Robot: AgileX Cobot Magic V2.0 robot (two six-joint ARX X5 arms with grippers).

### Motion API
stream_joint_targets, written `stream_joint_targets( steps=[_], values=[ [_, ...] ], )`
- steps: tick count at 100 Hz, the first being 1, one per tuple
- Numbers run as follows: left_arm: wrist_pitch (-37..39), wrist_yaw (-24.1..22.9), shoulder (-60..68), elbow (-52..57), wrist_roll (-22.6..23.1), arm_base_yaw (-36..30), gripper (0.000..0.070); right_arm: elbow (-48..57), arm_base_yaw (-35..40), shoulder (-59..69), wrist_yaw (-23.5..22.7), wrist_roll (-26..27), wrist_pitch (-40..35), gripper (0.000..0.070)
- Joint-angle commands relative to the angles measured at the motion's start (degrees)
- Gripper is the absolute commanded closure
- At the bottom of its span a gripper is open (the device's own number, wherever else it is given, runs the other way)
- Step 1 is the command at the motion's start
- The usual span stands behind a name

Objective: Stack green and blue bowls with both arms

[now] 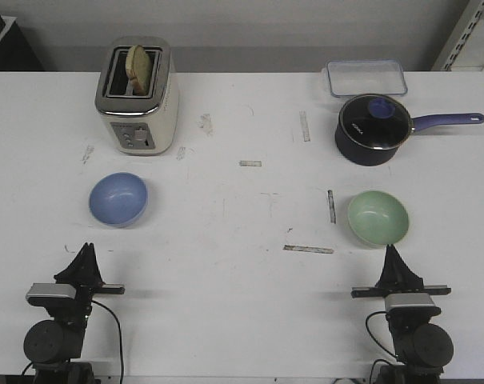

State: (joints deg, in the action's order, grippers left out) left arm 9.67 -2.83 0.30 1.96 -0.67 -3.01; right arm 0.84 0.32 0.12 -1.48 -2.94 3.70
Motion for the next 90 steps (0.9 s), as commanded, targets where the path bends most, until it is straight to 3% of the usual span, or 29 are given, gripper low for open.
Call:
stream_joint_targets(
  steps=[1, 50, 79, 90],
  values=[
    [0.7, 0.0, -0.1, -1.3, 0.6, 0.0, 0.0699, -0.1, 0.0, 0.0, 0.0, 0.5, 0.8, 0.0695],
    [0.7, 0.0, -0.1, -1.3, 0.6, 0.0, 0.0699, 1.4, 0.0, 0.0, 0.0, 3.4, 0.8, 0.0695],
    [0.7, 0.0, -0.1, -1.3, 0.6, 0.0, 0.0699, 11.8, 0.0, 2.0, 1.8, 2.9, -9.9, 0.0696],
    [0.7, 0.0, -0.1, -1.3, 0.6, 0.0, 0.0699, 15.6, 0.0, 6.0, 1.7, 2.8, -10.6, 0.0695]
  ],
)
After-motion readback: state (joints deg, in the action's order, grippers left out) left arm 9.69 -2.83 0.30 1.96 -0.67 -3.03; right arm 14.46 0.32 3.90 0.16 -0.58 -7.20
